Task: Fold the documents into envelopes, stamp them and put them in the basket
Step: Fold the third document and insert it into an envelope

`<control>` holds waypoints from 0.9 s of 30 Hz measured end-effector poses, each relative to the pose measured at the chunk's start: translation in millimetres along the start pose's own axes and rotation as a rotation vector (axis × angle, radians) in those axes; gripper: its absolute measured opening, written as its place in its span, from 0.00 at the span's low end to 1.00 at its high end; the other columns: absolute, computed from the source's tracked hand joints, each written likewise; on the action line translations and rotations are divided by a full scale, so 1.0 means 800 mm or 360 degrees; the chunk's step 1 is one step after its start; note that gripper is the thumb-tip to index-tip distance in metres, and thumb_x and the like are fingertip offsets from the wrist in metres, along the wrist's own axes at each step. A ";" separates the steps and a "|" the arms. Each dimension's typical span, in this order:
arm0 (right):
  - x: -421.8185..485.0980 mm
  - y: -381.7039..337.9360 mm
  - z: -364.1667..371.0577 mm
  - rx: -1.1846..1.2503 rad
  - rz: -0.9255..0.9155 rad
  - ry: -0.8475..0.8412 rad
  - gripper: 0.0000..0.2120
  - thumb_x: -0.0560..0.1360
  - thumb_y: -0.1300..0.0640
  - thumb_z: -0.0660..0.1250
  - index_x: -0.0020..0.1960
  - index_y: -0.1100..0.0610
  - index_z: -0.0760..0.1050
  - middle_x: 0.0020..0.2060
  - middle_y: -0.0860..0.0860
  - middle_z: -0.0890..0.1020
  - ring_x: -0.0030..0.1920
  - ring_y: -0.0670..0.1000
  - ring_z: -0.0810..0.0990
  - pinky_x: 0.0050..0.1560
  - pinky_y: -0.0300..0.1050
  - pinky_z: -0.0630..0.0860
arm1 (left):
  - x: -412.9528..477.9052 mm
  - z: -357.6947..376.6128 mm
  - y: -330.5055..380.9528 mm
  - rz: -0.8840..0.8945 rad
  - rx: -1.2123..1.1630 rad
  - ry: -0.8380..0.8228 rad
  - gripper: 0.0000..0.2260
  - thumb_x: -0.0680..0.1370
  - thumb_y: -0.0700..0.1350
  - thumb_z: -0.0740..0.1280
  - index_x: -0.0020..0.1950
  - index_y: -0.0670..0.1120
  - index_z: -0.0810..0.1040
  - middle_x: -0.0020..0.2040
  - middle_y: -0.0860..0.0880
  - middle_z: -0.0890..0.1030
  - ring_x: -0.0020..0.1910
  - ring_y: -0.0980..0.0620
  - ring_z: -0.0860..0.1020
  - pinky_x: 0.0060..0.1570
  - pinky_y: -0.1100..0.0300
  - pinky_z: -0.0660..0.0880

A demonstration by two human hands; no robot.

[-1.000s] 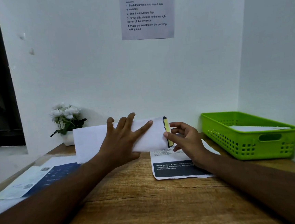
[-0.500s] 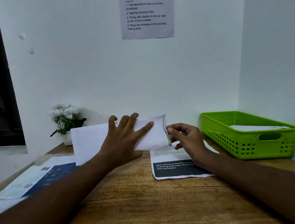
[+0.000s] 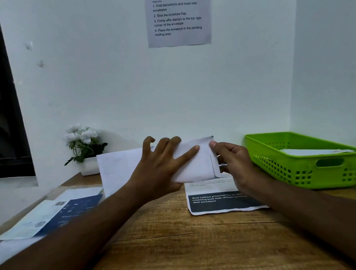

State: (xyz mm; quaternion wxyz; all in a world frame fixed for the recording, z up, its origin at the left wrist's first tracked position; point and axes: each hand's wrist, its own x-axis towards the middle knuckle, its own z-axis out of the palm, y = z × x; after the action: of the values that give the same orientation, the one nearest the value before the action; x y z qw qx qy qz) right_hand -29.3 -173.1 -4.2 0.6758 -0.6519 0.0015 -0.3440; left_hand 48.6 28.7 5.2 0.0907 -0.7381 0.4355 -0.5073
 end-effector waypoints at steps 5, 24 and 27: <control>0.002 -0.005 -0.008 0.0003 0.0050 -0.0256 0.05 0.74 0.60 0.71 0.50 0.57 0.83 0.37 0.49 0.83 0.34 0.48 0.78 0.30 0.40 0.71 | 0.002 -0.007 -0.009 -0.0070 -0.0025 -0.0021 0.39 0.65 0.64 0.66 0.75 0.54 0.64 0.64 0.41 0.73 0.59 0.42 0.73 0.59 0.41 0.61; 0.005 -0.042 -0.017 0.0147 0.0062 -0.0425 0.11 0.72 0.74 0.68 0.47 0.59 0.77 0.33 0.50 0.80 0.32 0.47 0.80 0.34 0.40 0.80 | 0.012 -0.023 -0.023 -0.0232 -0.0068 0.0225 0.35 0.68 0.62 0.68 0.71 0.47 0.70 0.69 0.41 0.68 0.67 0.42 0.68 0.63 0.42 0.59; 0.002 -0.044 -0.007 0.0189 -0.0069 -0.0252 0.11 0.72 0.73 0.68 0.44 0.58 0.77 0.29 0.49 0.76 0.31 0.48 0.78 0.34 0.41 0.79 | 0.019 -0.033 -0.015 -0.0366 -0.0105 0.0426 0.25 0.70 0.49 0.69 0.66 0.48 0.72 0.63 0.43 0.68 0.59 0.43 0.68 0.51 0.49 0.61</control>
State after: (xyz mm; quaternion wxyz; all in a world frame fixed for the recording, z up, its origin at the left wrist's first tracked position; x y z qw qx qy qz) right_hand -46.8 -175.5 27.0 0.7036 -0.6358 -0.0865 -0.3053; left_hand 35.3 32.9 35.0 -0.0510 -0.7115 0.3726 -0.5936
